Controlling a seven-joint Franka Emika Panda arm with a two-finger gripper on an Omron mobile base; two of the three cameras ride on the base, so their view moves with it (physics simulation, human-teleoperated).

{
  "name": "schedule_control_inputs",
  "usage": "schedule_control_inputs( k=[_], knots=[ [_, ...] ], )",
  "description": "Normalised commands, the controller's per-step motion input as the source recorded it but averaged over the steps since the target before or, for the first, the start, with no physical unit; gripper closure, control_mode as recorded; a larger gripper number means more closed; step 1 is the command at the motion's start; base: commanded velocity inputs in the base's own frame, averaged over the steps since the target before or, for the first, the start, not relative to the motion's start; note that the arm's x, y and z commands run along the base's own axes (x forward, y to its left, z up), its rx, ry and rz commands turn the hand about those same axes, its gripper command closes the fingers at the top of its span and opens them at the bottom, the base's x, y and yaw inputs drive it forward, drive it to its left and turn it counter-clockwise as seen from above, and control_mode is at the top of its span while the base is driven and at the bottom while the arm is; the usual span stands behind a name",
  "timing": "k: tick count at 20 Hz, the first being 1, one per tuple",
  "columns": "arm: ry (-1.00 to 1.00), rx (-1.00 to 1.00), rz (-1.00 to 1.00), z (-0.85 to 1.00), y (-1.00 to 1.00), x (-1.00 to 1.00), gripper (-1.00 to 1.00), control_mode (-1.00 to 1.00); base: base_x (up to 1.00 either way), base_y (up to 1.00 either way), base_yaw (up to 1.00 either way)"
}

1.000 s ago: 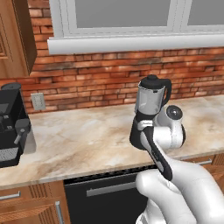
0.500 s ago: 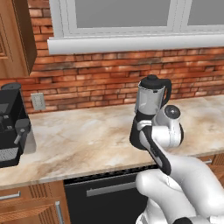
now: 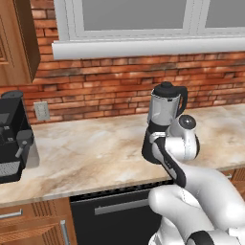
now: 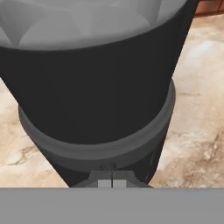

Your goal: Grab the garlics from the fridge, place them in the blender, close the lid, and turn on the blender to create a marinade.

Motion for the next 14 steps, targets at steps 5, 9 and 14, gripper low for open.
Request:
schedule_control_inputs(
  k=[5,9,14],
  knots=[
    [-0.06,0.0,0.0,-0.07,0.0,0.12,1.0,-1.0,0.0,0.0,0.0],
    [-0.07,0.0,0.0,-0.11,0.0,0.07,1.0,-1.0,0.0,0.0,0.0],
    [0.0,-0.01,0.0,-0.26,0.0,-0.42,1.0,-1.0,0.0,0.0,0.0]
  ],
)
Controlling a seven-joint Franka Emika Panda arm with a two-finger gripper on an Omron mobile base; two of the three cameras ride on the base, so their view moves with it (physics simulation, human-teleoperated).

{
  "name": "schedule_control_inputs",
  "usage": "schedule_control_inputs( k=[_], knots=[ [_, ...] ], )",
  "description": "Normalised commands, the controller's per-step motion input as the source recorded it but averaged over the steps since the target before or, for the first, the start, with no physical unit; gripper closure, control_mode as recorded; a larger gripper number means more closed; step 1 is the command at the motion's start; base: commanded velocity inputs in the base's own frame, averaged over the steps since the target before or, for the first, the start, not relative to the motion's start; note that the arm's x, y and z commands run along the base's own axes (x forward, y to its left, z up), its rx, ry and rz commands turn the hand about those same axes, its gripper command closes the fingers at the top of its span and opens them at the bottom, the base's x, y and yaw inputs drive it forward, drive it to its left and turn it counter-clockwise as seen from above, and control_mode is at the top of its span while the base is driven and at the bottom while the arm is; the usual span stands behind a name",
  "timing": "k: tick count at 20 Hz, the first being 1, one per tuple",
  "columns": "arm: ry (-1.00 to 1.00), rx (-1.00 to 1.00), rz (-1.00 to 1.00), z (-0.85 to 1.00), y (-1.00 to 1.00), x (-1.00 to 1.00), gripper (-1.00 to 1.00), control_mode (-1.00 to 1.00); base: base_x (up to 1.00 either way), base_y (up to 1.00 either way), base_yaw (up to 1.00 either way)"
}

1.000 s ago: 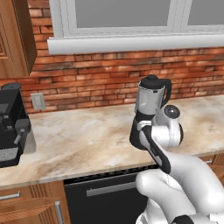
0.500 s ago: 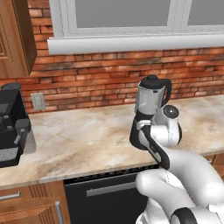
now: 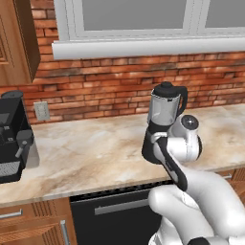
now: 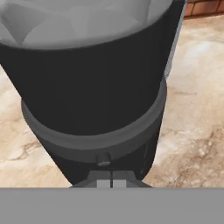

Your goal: Grab the garlics from the fridge, place them in the blender, close the lid, and turn on the blender to create a marinade.

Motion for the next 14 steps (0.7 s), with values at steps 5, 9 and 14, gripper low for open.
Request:
schedule_control_inputs(
  k=[5,9,14],
  knots=[
    [0.0,0.0,0.0,-0.09,0.0,0.0,1.0,-1.0,0.0,0.0,0.0],
    [0.0,-0.01,0.0,-0.16,0.0,0.03,1.0,-1.0,0.0,0.0,0.0],
    [0.0,-0.04,0.0,-0.33,0.0,0.01,1.0,-1.0,0.0,0.0,0.0]
  ],
)
